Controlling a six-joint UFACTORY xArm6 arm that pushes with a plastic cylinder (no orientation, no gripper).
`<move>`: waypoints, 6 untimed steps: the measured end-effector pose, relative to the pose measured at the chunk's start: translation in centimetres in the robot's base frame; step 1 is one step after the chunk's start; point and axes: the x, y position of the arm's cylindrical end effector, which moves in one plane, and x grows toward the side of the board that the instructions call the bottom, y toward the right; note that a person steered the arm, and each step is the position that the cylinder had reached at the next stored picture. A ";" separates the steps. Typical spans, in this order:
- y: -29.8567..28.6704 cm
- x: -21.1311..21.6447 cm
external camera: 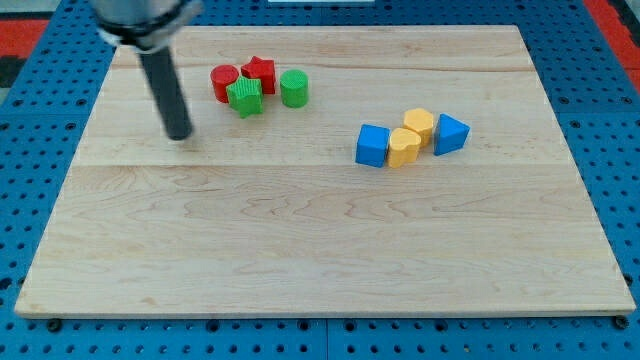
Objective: Push the red blocks into the green circle
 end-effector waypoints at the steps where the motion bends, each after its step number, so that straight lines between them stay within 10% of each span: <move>1: -1.1 -3.3; 4: 7.9 -8.7; 6: 2.6 -8.7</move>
